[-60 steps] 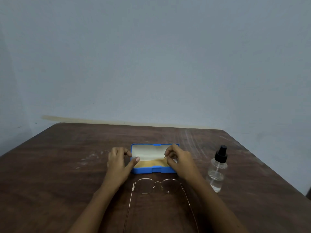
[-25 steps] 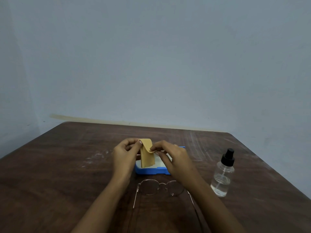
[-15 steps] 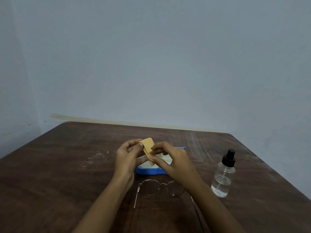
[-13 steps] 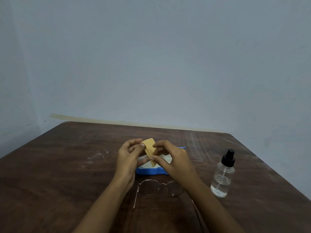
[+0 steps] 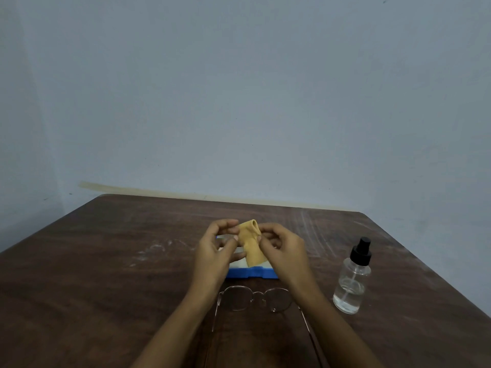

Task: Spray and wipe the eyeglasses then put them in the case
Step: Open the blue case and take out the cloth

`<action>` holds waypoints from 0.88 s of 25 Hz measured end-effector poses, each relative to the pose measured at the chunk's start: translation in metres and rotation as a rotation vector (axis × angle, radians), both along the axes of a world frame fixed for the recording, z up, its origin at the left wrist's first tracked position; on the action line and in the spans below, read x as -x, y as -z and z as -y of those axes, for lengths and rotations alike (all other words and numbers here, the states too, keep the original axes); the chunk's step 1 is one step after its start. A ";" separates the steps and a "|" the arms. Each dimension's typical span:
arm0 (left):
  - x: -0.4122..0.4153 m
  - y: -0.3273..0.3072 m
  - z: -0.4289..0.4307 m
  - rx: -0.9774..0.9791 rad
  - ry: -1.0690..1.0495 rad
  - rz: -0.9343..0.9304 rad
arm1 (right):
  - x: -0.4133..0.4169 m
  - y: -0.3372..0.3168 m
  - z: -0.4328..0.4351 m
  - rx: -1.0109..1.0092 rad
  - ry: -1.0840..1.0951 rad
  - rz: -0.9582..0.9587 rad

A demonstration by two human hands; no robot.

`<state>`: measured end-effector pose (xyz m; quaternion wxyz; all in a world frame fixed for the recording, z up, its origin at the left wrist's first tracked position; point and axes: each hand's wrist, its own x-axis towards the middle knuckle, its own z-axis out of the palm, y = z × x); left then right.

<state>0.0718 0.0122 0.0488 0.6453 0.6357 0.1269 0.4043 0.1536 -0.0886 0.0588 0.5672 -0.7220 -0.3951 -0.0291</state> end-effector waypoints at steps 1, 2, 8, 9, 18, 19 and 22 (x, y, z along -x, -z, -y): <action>-0.001 0.002 -0.002 -0.092 -0.053 -0.044 | -0.001 -0.001 0.001 -0.038 -0.054 -0.133; -0.001 0.003 -0.004 -0.152 -0.088 -0.085 | -0.002 -0.002 0.002 -0.068 -0.109 -0.255; -0.003 0.006 -0.007 0.060 0.034 -0.061 | 0.000 -0.001 0.001 -0.028 -0.242 -0.492; -0.003 0.006 -0.007 0.065 0.038 -0.047 | 0.000 0.000 0.000 -0.030 -0.257 -0.497; 0.005 0.009 -0.009 -0.048 0.071 -0.027 | 0.003 -0.008 0.015 -0.143 -0.160 -0.373; 0.007 0.011 -0.013 -0.106 0.044 -0.044 | 0.002 -0.008 0.019 -0.184 -0.139 -0.386; 0.017 0.017 -0.027 -0.285 -0.026 -0.125 | -0.001 -0.002 0.036 -0.275 -0.086 -0.412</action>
